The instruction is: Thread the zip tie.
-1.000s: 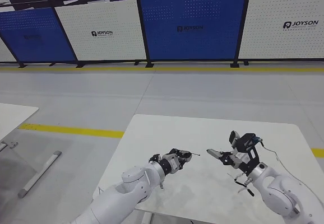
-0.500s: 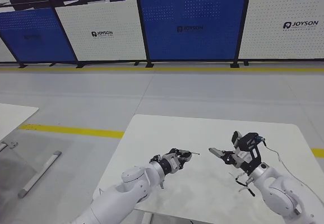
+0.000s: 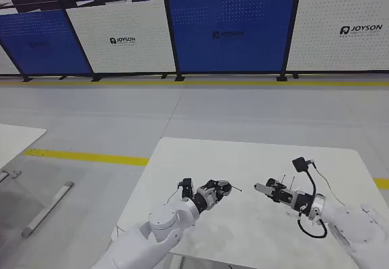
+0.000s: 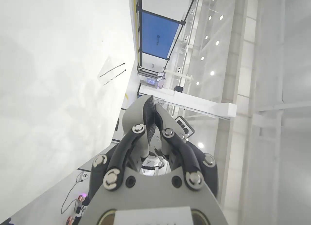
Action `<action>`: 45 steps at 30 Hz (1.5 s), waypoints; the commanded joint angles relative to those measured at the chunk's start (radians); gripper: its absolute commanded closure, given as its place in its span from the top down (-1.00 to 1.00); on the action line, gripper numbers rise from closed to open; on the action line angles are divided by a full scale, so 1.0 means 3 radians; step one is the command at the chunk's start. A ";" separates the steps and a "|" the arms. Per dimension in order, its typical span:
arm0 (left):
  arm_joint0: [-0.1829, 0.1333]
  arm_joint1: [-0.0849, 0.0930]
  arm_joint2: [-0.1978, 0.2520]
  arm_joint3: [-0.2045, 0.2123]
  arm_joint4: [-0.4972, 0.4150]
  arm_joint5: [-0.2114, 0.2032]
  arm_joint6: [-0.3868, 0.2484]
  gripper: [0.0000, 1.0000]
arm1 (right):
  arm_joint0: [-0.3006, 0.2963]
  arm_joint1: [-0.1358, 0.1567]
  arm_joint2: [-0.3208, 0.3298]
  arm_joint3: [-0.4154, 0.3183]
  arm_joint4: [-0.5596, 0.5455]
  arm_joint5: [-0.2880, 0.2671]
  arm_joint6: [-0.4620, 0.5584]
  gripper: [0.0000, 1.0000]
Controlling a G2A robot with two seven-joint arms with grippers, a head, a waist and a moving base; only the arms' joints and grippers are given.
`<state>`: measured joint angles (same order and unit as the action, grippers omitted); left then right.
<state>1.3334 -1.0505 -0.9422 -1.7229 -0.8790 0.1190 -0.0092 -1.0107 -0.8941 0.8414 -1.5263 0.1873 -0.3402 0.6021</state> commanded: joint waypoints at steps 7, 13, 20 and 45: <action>-0.0001 0.0000 0.0001 0.0001 0.0001 0.0001 0.0003 -1.00 | -0.0002 0.0001 0.0000 -0.0003 -0.0156 0.0001 -0.0028 1.00; 0.0019 -0.0012 -0.0010 -0.0012 0.0089 -0.0065 0.0043 -1.00 | -0.0042 -0.0038 -0.0016 0.0117 0.0268 0.0317 0.0162 1.00; 0.0047 -0.0048 0.0013 0.0023 0.0207 -0.0193 0.0103 -1.00 | 0.0177 -0.0228 -0.0255 0.0561 0.0976 0.0210 0.0655 1.00; 0.0043 -0.0086 0.0091 0.0022 0.0434 -0.0164 0.0100 -1.00 | 0.0320 -0.0387 -0.0428 0.0663 0.0980 0.0481 0.0614 1.00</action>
<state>1.3463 -1.0763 -0.9148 -1.7163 -0.7484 0.0701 0.0210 -0.9144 -1.0103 0.7128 -1.3270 0.4809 -0.1954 0.7858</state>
